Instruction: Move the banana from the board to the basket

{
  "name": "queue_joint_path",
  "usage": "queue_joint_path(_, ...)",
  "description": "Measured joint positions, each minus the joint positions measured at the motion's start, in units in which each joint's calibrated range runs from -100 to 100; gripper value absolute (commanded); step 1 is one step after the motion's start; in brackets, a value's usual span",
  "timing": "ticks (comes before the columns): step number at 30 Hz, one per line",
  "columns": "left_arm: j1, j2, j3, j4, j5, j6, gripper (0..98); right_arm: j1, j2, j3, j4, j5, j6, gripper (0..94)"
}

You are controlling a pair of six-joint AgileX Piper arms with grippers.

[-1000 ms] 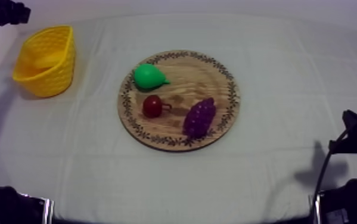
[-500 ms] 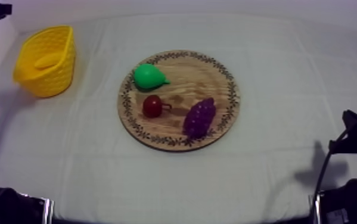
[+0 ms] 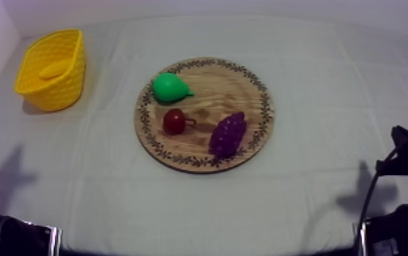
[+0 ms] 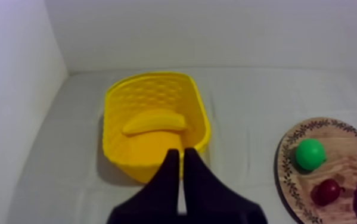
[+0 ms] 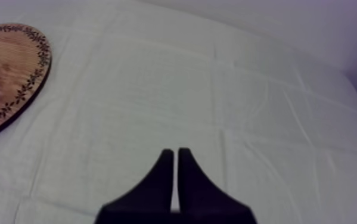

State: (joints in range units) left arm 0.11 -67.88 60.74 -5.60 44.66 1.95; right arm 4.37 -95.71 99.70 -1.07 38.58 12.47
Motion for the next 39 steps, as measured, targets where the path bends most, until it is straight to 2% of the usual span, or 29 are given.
queue_joint_path(12, 0.6, -27.4, 20.2, -0.71, 0.3, 3.8, 0.1, 0.0, 0.0, 0.0, 0.0, 0.0, 0.0, 0.6)
queue_joint_path(19, 2.6, -31.9, 28.8, -0.71, -3.9, 5.5, 0.1, 0.0, 0.0, 0.0, 0.0, 0.0, 0.0, 0.6)
queue_joint_path(22, 3.2, -32.0, 33.3, 0.69, -5.9, 5.3, 0.1, 0.0, 0.0, 0.0, 0.0, 0.0, 0.0, 0.6)
queue_joint_path(26, 3.2, -32.1, 37.4, 2.32, -8.9, 2.7, 0.8, 0.0, 0.0, 0.0, 0.0, 0.0, 0.0, 0.6)
queue_joint_path(30, 3.2, -32.1, 38.7, 3.24, -12.2, 2.1, 0.3, 0.0, 0.0, 0.0, 0.0, 0.0, 0.0, 0.6)
queue_joint_path(33, 3.2, -32.1, 39.0, 3.47, -12.6, 3.5, 0.2, 0.0, 0.0, 0.0, 0.0, 0.0, 0.0, 0.6)
queue_joint_path(39, 3.2, -32.1, 39.0, 3.53, -12.9, 9.2, 0.1, 0.0, 0.0, 0.0, 0.0, 0.0, 0.0, 0.6)
